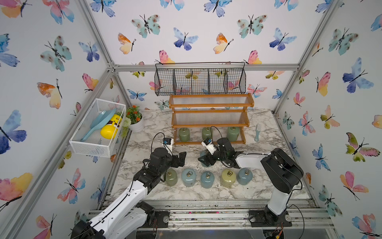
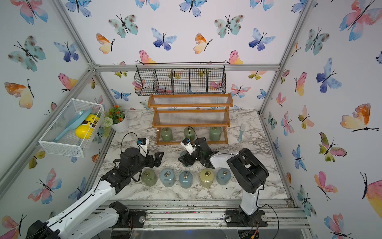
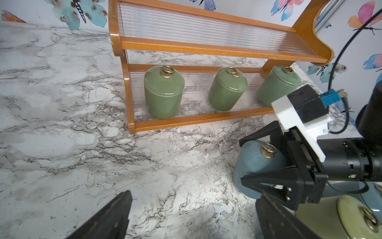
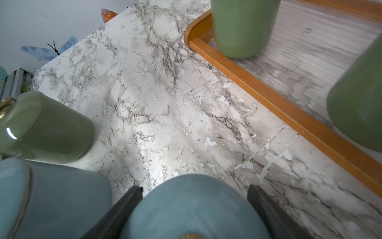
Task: Remove the tea canisters from the shelf
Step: Place the tea canister at the center of the board.
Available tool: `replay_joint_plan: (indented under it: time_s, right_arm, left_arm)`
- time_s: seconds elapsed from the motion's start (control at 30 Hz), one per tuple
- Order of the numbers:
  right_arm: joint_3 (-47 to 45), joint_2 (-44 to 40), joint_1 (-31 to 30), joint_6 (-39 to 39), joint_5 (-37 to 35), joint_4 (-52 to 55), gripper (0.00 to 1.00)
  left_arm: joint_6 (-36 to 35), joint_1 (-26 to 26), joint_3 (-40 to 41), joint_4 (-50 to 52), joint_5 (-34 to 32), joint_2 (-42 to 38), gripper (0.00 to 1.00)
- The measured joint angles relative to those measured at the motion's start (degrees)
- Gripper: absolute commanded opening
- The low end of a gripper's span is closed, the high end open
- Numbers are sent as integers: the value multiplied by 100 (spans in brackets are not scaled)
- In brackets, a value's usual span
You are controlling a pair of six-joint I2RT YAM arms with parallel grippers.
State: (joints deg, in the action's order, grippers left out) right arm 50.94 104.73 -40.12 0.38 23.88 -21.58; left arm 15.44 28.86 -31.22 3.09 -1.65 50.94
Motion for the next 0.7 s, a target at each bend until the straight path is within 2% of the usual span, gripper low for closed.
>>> replay_joint_plan:
  time_s: [0.33, 0.7]
  right_arm:
    - [120, 118, 0, -210, 127, -7, 64]
    - [120, 114, 0, -258, 120, 4, 74]
  left_arm:
    - [2, 0, 0, 59, -4, -15, 98]
    - [2, 0, 31, 61, -4, -24, 98]
